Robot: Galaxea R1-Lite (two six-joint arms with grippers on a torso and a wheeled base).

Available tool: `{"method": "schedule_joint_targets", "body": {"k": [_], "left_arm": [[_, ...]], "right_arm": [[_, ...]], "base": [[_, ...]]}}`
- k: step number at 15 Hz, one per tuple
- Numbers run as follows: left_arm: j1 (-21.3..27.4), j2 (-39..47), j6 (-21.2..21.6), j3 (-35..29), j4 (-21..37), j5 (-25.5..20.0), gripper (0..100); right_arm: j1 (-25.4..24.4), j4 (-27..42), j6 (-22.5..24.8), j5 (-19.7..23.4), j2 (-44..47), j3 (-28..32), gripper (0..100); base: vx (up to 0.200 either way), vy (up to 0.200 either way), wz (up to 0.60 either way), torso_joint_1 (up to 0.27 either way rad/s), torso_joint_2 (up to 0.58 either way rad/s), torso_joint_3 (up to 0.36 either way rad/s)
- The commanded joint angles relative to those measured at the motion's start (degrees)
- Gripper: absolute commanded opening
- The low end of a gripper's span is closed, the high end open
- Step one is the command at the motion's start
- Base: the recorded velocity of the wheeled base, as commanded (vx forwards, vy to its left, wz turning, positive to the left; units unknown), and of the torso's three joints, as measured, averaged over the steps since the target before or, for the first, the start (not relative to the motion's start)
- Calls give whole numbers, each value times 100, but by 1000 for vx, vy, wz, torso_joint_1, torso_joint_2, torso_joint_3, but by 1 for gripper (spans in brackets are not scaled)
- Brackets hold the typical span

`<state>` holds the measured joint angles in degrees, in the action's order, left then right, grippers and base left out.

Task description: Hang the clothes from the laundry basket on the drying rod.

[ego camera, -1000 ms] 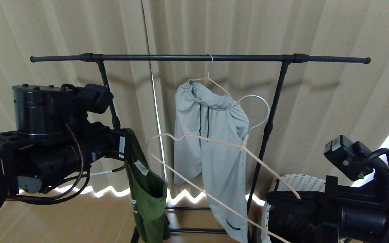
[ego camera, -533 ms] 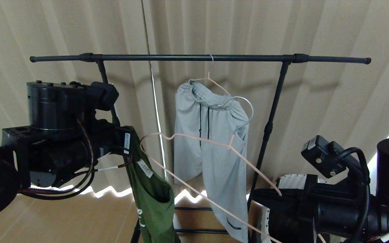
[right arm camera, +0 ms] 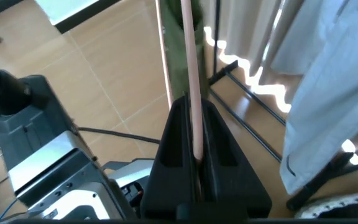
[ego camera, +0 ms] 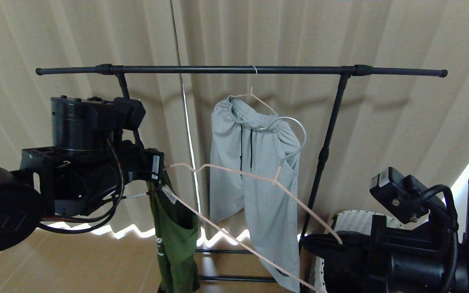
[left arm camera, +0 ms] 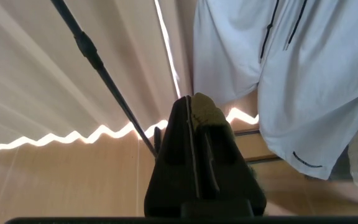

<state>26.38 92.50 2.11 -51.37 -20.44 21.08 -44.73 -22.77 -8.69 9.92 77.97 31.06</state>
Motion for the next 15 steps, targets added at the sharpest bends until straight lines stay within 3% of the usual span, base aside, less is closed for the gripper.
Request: {"method": "schedule_joint_targets", "body": {"k": [1, 10, 13, 15], "left_arm": [[7, -22, 0, 13, 5, 2, 0], [51, -110, -18, 75, 58, 160, 0], [51, -110, -18, 110, 58, 169, 0], [51, -74, -35, 110, 58, 318, 0]], "right_arm": [[-27, -34, -1, 1, 113, 40, 0], [-115, -272, -115, -157, 728, 392, 0], [-177, -298, -150, -544, 878, 489, 0], [-458, -298, -449, -641, 913, 533, 0]], "base": [[0, 0, 0, 0, 0, 0], [0, 0, 0, 0, 0, 0], [0, 0, 0, 0, 0, 0], [0, 0, 0, 0, 0, 0]]}}
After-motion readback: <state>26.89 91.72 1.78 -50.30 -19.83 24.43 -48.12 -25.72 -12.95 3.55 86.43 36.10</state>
